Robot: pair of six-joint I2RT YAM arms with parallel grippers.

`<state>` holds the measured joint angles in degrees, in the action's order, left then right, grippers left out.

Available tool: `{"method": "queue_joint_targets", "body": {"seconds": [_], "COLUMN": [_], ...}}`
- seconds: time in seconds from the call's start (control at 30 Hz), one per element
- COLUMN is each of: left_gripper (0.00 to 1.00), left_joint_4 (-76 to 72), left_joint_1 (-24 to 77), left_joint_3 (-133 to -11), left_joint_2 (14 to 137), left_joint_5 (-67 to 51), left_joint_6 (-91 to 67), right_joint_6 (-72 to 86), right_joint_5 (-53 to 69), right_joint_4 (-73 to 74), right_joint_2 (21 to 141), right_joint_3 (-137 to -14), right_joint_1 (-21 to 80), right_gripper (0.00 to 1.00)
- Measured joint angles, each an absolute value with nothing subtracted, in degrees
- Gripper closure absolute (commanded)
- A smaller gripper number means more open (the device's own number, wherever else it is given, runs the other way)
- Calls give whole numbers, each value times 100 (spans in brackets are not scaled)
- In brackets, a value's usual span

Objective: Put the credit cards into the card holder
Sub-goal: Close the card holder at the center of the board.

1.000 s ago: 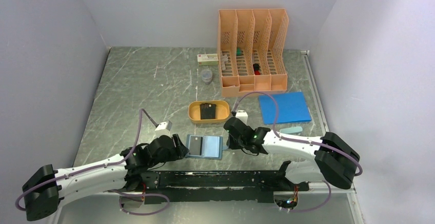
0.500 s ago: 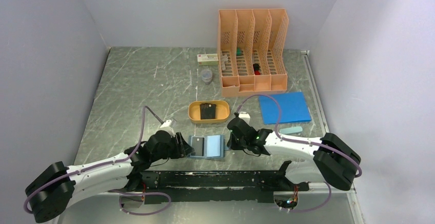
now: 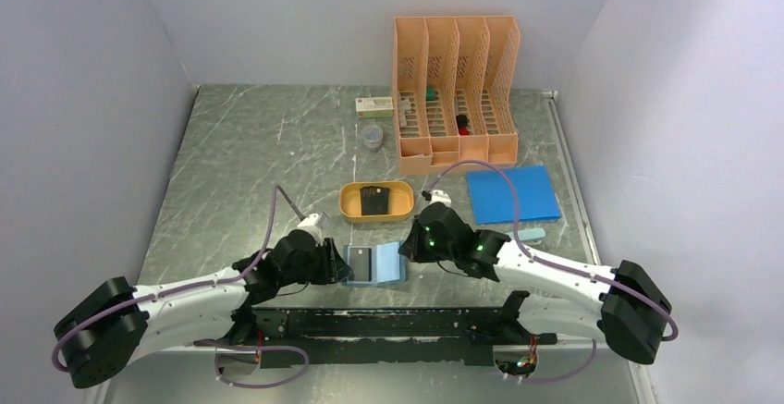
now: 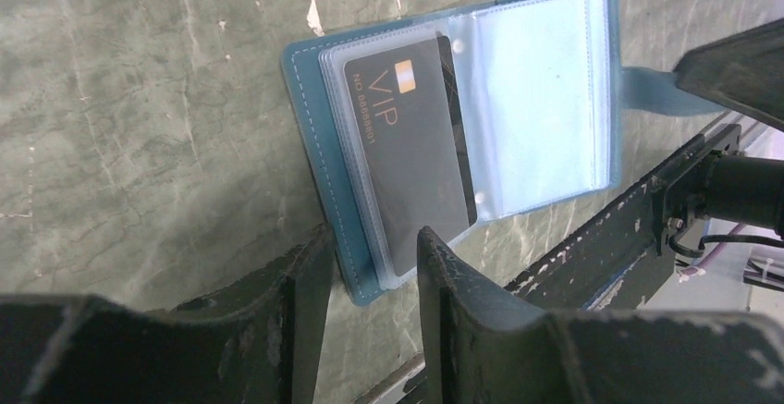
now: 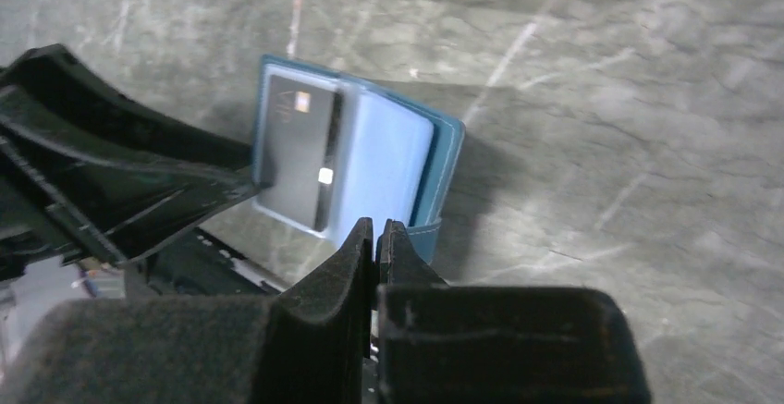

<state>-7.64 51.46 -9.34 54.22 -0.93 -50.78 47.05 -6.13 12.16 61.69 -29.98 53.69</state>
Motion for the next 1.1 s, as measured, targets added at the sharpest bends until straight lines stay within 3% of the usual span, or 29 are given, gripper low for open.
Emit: {"method": "queue_joint_targets", "body": {"seconds": [0.27, 1.1], "left_gripper": [54, 53], "left_joint_4": [-163, 2958], "left_joint_1": [5146, 5146], "left_joint_3": [-1151, -1721], "left_joint_2": [5328, 2880], "left_joint_5": [329, 2119], "left_joint_6": [-5035, -5972], "right_joint_6": [4624, 4821], "right_joint_5": [104, 991], "right_joint_4": [967, -373], "right_joint_2": [6549, 8794], "right_joint_3": [-3444, -4884], "right_joint_1": [5371, 5793], "right_gripper": [100, 100]}}
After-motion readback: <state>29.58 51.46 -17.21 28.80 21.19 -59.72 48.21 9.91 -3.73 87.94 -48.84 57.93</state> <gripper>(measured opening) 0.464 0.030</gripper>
